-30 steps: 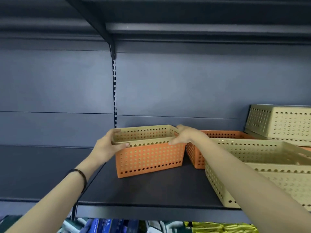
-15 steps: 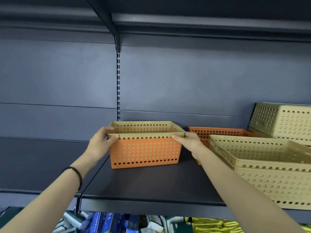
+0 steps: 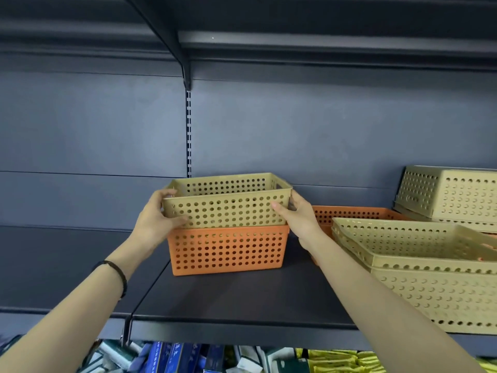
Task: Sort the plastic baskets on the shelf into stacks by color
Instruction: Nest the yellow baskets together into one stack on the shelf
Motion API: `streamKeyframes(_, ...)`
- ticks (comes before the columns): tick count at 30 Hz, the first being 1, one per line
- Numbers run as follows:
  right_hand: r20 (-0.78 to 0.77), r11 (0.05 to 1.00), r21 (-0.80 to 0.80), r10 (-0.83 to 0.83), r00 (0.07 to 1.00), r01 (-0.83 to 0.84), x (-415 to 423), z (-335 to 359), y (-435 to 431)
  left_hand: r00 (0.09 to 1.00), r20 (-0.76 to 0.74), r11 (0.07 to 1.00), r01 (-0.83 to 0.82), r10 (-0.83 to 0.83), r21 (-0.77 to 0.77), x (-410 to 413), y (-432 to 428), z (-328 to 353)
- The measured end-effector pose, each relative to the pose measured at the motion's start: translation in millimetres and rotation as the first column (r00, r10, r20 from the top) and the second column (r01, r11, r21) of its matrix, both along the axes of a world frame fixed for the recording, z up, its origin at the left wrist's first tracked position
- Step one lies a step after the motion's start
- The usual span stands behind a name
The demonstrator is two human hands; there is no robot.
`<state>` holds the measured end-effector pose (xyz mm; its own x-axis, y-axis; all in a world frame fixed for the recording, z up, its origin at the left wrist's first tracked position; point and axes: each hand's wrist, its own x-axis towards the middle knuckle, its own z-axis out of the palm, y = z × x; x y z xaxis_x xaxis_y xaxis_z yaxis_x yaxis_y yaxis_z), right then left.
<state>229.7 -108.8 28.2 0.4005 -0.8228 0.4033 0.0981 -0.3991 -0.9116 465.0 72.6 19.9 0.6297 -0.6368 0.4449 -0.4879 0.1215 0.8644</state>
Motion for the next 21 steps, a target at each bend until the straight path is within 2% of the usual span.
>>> streamKeyframes(4,0.097,0.999,-0.041,0.023,0.995,-0.019,-2.9,13.3,10.5,1.0,-0.028,0.989,-0.006,0.002,-0.145,-7.2,5.7,19.7)
streamKeyframes(11,0.2,0.988,-0.15,0.001,0.98,0.029,-28.2,48.0,27.9,0.992,-0.121,0.915,-0.029,-0.022,-0.401,-48.2,4.0,53.9)
streamKeyframes(15,0.242,0.982,-0.185,0.018,0.97,0.028,-57.9,66.0,37.9,0.994,-0.101,0.892,-0.02,-0.029,-0.451,-83.0,-0.9,63.3)
streamKeyframes(21,0.275,0.974,-0.21,-0.029,0.961,0.089,-139.9,78.1,37.9,0.983,-0.094,0.876,0.096,-0.159,-0.472,-156.2,-24.4,69.4)
